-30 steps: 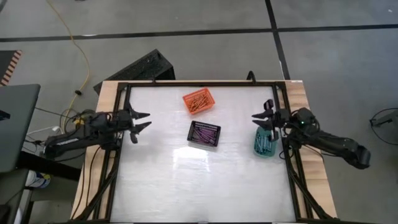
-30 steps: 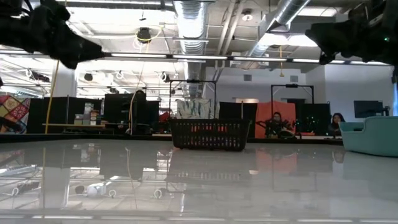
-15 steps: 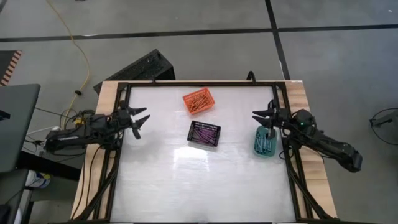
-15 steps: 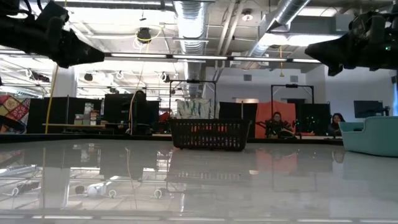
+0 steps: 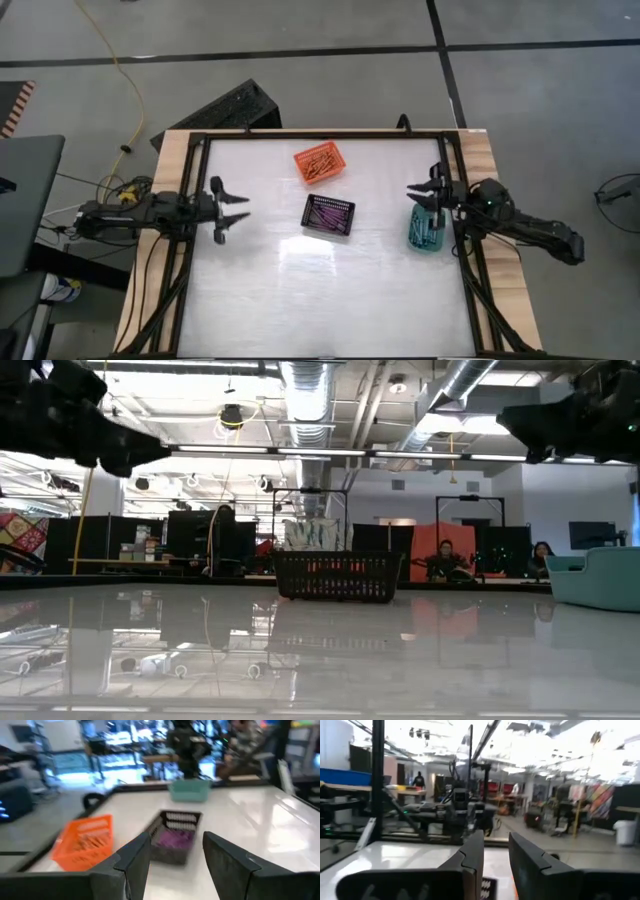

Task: Sort crayons
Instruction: Return to Home Position

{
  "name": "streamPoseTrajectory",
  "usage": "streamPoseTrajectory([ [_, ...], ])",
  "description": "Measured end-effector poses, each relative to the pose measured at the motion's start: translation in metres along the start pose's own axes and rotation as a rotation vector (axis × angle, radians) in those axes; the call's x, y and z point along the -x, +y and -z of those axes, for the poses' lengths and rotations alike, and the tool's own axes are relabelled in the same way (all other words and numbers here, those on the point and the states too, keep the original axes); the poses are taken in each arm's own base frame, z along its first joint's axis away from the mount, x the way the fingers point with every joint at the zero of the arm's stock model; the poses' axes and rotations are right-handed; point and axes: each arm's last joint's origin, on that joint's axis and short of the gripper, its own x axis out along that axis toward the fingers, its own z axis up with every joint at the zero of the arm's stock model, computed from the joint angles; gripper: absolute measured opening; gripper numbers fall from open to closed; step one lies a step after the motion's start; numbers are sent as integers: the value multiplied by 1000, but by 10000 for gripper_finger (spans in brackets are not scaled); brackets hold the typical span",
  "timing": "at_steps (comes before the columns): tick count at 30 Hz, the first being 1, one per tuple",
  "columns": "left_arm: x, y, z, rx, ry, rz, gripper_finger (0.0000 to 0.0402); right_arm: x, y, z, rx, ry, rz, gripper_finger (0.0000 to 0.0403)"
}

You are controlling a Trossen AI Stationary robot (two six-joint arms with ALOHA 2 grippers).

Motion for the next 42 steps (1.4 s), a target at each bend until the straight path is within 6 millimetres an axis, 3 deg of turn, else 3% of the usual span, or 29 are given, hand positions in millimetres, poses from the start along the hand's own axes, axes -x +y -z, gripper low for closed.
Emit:
streamPoseTrajectory([
  [10, 0, -4, 2, 34, 13, 141, 173, -9, 2, 15, -56, 137, -68, 86],
  [25, 1, -9, 3, 94, 22, 300, 173, -14, 0, 15, -55, 126, -64, 76],
  [36, 1, -9, 3, 100, 25, 305, 173, -8, 3, 38, -125, 371, -57, 76],
  [42, 1, -9, 3, 100, 25, 305, 173, -9, 2, 34, -232, 331, -37, 76],
])
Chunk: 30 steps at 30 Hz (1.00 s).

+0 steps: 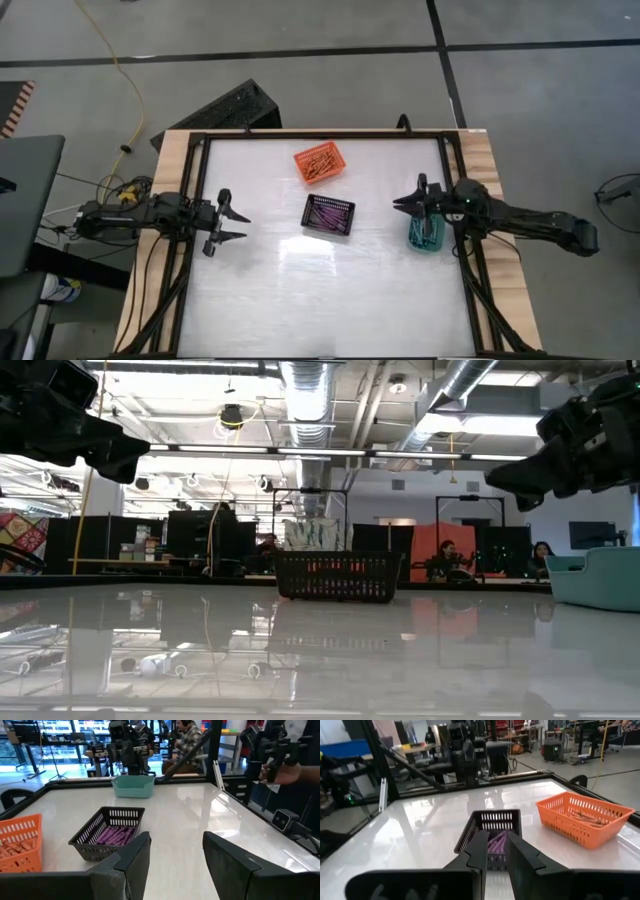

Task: Sort crayons
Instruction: Return to Home Position

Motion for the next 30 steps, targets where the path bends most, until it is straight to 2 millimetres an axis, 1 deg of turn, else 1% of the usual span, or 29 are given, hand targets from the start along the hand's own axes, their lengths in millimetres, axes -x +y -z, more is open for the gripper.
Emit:
streamPoseTrajectory([
  [6, 0, 0, 0, 0, 4, 1, 174, 0, 0, -2, -26, -21, -3, 76],
  [11, 0, 0, 4, 5, 40, 0, 173, 0, 0, -3, -76, -26, -4, 76],
  [23, 0, 2, 6, 5, 65, -76, 174, 0, 0, -1, -80, -11, -2, 76],
  [30, 0, 2, 6, 5, 67, -82, 174, 0, 0, -1, -79, -11, -2, 76],
])
